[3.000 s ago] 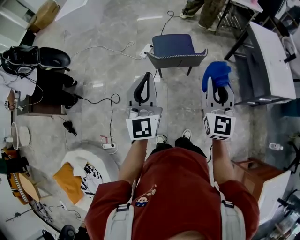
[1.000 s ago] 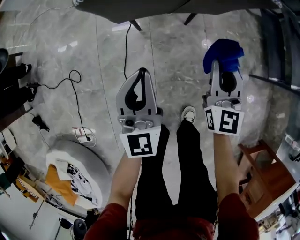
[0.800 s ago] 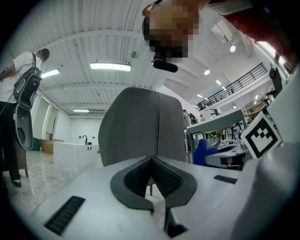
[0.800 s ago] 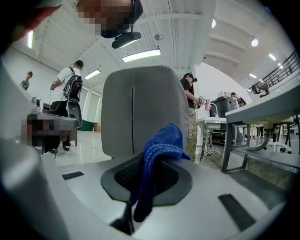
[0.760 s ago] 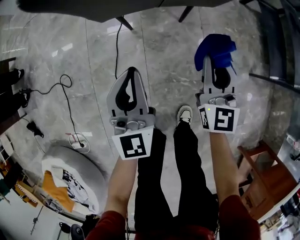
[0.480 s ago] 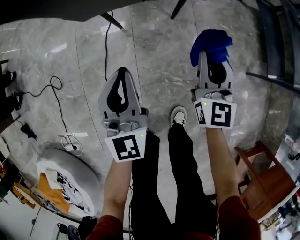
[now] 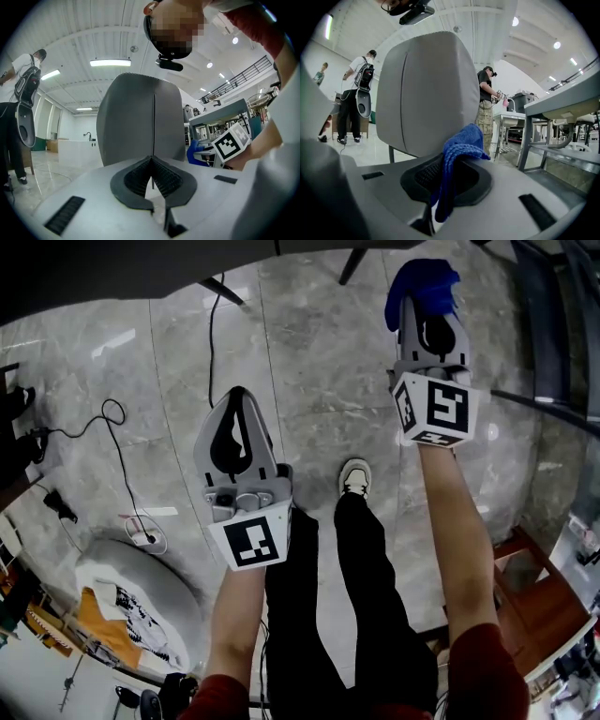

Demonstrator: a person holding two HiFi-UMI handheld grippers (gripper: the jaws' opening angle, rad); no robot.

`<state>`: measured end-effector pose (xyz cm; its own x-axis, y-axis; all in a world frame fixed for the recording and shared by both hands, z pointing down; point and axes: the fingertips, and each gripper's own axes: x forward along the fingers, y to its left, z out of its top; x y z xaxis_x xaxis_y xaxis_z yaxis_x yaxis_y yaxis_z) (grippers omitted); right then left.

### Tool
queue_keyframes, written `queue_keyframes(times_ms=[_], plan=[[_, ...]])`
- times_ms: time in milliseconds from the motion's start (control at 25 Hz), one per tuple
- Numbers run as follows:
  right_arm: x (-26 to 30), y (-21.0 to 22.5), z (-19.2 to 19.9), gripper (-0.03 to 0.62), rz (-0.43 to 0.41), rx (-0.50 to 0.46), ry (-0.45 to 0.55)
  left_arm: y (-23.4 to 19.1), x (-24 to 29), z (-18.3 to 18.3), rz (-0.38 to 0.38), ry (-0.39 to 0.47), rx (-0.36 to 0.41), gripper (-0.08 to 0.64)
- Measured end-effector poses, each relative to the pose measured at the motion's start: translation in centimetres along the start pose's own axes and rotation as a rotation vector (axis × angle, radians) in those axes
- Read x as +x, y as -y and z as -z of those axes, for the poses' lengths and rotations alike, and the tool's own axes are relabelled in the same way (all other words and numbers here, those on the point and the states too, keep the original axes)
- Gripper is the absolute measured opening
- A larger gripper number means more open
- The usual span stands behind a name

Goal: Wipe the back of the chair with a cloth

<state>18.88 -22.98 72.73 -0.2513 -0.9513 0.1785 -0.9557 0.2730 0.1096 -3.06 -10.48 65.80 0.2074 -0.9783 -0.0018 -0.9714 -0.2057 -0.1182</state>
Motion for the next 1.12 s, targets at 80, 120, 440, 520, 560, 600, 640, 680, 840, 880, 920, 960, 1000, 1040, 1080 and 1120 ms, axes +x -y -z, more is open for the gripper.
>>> queue_keyframes(times_ms=[80,120,440,520,560,600,640,680,840,880,920,960,1000,1040,1080,1120], plan=[[1.4,0.8,-0.1,0.057,0.025,0.008,-0.008,-0.2,0.3,0.1,-0.002,-0.008,0.000,0.014],[2.0,1.1,-0.1,0.057,0.035,0.012,-0.013,-0.3,0.4,0.1,-0.004,-0.012,0.000,0.014],[4.7,1.2,-0.5,0.057,0.045,-0.001,-0.035,-0.8,1.2,-0.5,-0.002,-0.016,0.005,0.014],[5.1,0.9,-0.9,0.057,0.038,-0.002,-0.037,-1.0,1.3,-0.5,-0.002,-0.017,0.006,0.014],[5.3,0.8,-1.1,0.055,0.038,-0.001,-0.040,-1.1,1.3,-0.5,-0.003,-0.019,0.006,0.012],[5.4,0.7,-1.2,0.057,0.039,0.001,-0.046,-1.3,1.3,-0.5,-0.005,-0.021,0.006,0.012],[5.5,0.6,-1.2,0.057,0.043,0.004,-0.052,-1.5,1.4,-0.5,-0.008,-0.023,0.005,0.014],[5.6,0.5,-1.2,0.057,0.047,0.007,-0.057,-1.7,1.4,-0.5,-0.011,-0.024,0.003,0.014],[5.9,-1.0,-1.5,0.057,0.036,0.002,-0.065,-2.9,1.1,-0.5,-0.020,-0.022,0.000,0.012],[6.0,-1.7,-1.7,0.057,0.027,-0.007,-0.063,-3.3,0.9,-0.5,-0.023,-0.022,0.000,0.012],[6.0,-2.5,-1.9,0.057,0.015,-0.016,-0.061,-3.7,0.7,-0.6,-0.026,-0.021,0.000,0.014],[6.0,-3.2,-2.2,0.057,0.003,-0.024,-0.059,-4.1,0.4,-0.6,-0.031,-0.020,0.000,0.012],[6.0,-4.0,-2.5,0.057,-0.009,-0.032,-0.058,-4.5,0.1,-0.7,-0.037,-0.021,-0.001,0.012],[6.1,-4.8,-2.7,0.057,-0.021,-0.038,-0.059,-4.9,-0.2,-0.7,-0.044,-0.021,-0.002,0.012],[6.2,-5.7,-2.9,0.057,-0.033,-0.043,-0.060,-5.5,-0.4,-0.8,-0.051,-0.022,-0.004,0.014],[6.3,-6.6,-3.2,0.057,-0.045,-0.049,-0.060,-6.0,-0.7,-0.8,-0.056,-0.022,-0.004,0.014]])
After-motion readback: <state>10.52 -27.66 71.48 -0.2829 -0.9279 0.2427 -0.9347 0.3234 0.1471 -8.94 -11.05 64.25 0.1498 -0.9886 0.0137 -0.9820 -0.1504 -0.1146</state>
